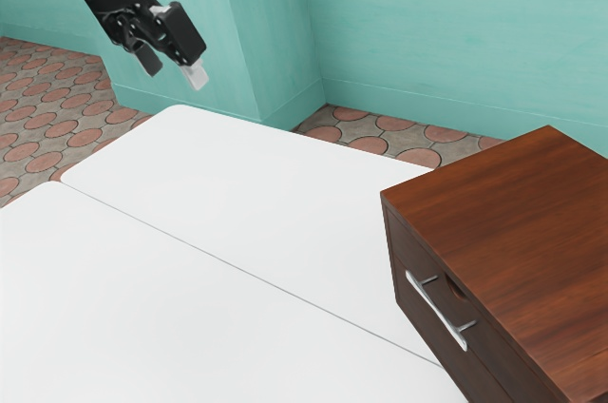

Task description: Pull the drawer handle with one arm to open the drawer

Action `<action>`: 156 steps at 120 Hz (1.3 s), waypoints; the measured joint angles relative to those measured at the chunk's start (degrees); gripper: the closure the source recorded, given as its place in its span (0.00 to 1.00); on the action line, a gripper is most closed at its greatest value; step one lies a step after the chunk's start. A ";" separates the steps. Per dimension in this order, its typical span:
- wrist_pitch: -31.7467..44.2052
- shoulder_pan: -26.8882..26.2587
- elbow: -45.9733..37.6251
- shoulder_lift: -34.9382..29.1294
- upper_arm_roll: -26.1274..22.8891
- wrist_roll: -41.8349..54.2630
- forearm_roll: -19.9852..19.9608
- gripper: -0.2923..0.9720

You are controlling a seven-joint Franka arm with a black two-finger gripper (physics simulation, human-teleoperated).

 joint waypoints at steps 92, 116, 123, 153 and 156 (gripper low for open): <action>9.14 8.76 -29.92 -9.01 -15.03 -31.20 -16.18 0.25; 16.08 -12.60 -32.39 -7.95 0.55 -45.03 -18.56 0.26; 17.47 -15.46 -32.95 -7.67 3.09 -48.62 -18.77 0.26; 23.39 -20.95 -35.16 -8.07 2.77 -62.14 -13.69 0.26; 23.75 -21.08 -35.38 -8.24 2.18 -63.48 -12.96 0.26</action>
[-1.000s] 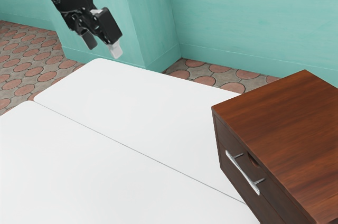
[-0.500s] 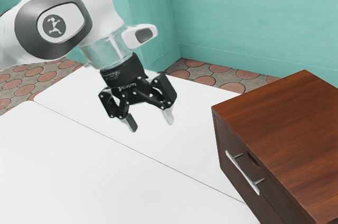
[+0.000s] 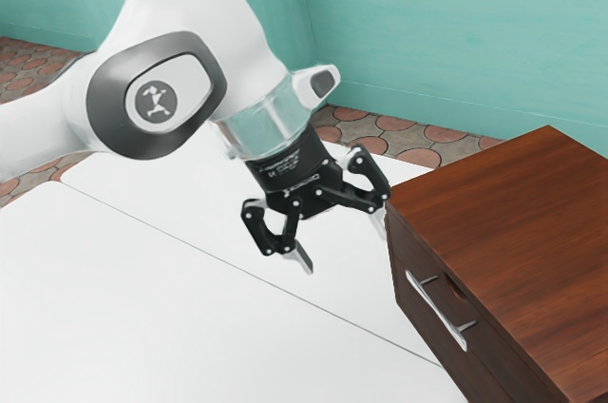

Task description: Pull the drawer handle with one arm to open the drawer

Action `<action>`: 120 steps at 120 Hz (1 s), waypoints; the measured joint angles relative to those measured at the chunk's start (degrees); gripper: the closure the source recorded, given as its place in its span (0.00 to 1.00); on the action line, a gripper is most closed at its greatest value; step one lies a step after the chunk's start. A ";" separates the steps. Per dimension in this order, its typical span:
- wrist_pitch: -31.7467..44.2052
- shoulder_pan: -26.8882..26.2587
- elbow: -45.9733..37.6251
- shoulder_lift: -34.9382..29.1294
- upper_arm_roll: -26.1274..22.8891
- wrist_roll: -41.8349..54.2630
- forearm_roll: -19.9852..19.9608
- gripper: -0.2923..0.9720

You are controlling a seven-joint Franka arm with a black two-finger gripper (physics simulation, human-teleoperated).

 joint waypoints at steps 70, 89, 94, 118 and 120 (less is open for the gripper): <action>6.07 -0.48 -2.35 2.40 -4.95 -24.02 9.36 0.26; 6.47 -1.68 -2.27 2.81 -5.11 -28.09 11.29 0.26; 6.49 -1.89 -2.33 2.80 -5.15 -29.08 11.52 0.26; 6.65 -2.01 -4.85 1.30 -5.45 -33.04 11.91 0.27; 6.69 -1.98 -4.96 1.29 -5.48 -33.31 11.92 0.28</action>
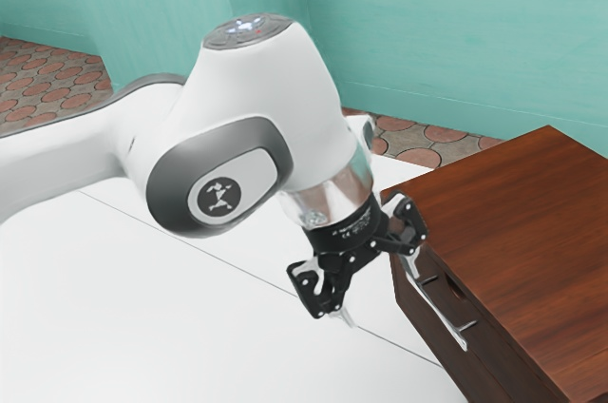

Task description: Pull the drawer handle with one arm to open the drawer

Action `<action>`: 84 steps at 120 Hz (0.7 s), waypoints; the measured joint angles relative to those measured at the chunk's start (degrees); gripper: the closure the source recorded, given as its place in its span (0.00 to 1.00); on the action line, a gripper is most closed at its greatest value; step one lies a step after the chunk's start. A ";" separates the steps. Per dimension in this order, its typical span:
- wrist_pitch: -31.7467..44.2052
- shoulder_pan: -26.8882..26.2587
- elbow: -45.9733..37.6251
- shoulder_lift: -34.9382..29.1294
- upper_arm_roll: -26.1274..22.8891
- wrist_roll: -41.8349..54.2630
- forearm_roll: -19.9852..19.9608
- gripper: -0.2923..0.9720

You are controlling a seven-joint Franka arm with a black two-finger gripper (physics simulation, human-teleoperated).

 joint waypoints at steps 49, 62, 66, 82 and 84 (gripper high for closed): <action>2.19 -0.58 -0.19 1.13 -0.94 -4.26 0.06 0.31; 2.85 -0.92 -0.27 1.27 -1.05 -4.87 -0.07 0.34; 2.99 -1.04 -0.28 1.24 -1.17 -5.04 -0.12 0.36; 3.38 -1.59 -0.29 1.33 -1.40 -5.60 -0.26 0.39; 3.42 -1.61 -0.29 1.39 -1.40 -5.67 -0.28 0.40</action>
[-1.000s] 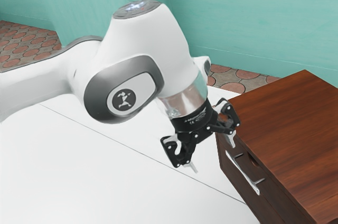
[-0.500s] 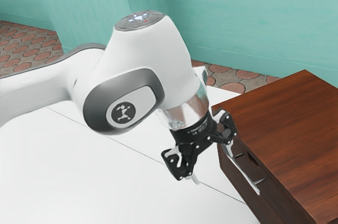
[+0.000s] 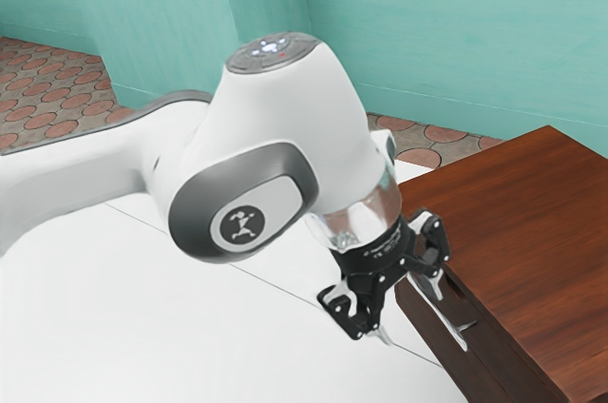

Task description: Pull the drawer handle with one arm to open the drawer

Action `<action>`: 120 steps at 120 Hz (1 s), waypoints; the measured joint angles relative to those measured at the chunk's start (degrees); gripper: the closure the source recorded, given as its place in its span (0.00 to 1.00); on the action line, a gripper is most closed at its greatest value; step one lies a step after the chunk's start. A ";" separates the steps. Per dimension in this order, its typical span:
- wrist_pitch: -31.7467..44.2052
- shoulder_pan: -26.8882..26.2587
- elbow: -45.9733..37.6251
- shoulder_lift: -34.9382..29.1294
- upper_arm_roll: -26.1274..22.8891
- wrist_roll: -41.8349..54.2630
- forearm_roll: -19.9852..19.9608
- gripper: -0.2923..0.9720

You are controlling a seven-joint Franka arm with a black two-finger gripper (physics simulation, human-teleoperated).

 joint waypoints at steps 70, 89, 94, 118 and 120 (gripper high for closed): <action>0.24 0.38 -1.61 -0.18 -0.03 -0.38 -0.96 0.47; 0.22 0.41 -2.89 -1.38 0.01 -0.32 -1.15 0.47; 0.22 0.46 -3.37 -1.82 0.01 -0.31 -1.17 0.47; 0.31 0.77 -6.13 -4.17 0.00 -0.24 -1.63 0.48; 0.32 0.79 -6.25 -4.30 0.00 -0.24 -1.66 0.48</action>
